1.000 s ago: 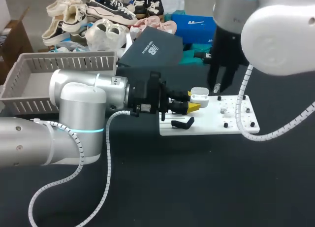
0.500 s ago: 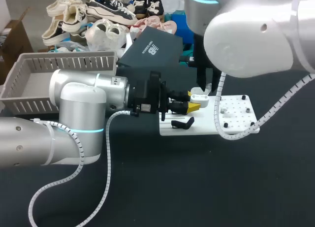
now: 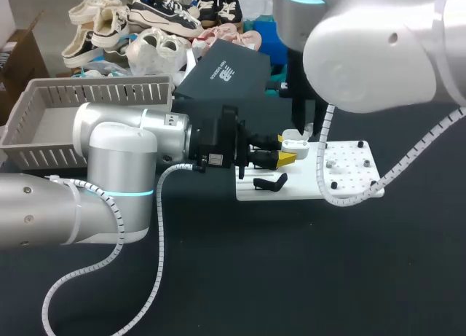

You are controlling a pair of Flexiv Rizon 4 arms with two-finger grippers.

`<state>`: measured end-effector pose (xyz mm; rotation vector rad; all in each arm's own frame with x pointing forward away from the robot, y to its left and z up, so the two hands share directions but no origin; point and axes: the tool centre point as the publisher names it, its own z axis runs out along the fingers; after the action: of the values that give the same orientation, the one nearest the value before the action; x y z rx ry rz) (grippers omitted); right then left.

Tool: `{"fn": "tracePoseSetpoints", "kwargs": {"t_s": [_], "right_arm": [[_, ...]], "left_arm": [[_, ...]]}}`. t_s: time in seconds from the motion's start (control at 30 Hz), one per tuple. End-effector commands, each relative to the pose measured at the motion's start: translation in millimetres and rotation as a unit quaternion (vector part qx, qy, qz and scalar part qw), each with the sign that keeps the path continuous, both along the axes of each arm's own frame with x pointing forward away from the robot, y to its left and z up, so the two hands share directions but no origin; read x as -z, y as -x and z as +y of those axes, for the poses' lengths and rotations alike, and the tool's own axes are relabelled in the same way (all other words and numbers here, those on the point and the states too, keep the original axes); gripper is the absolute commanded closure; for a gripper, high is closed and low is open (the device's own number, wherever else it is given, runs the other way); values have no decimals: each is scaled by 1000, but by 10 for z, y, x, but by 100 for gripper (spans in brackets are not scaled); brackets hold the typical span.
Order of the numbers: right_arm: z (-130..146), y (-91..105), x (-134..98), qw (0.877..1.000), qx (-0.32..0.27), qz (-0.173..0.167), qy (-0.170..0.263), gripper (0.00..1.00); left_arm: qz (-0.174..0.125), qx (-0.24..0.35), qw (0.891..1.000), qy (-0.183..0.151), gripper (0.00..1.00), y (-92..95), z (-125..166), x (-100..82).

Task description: Pick up each earbud case from the left stands, insert the matching earbuds, close the lid, and place the case in the box.

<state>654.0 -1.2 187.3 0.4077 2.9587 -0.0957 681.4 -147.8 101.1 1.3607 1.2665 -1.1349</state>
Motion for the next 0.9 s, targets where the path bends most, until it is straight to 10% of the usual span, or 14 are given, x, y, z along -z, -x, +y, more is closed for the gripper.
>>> {"fn": "tracePoseSetpoints", "kwargs": {"t_s": [0.03,0.9], "right_arm": [[27,-38,-32,999,33,-2,8,100],[64,-127,172,996,86,23,25,100]], "left_arm": [[0,3,1000,0,100,-24,-4,8],[0,3,1000,0,100,-24,-4,8]]}}
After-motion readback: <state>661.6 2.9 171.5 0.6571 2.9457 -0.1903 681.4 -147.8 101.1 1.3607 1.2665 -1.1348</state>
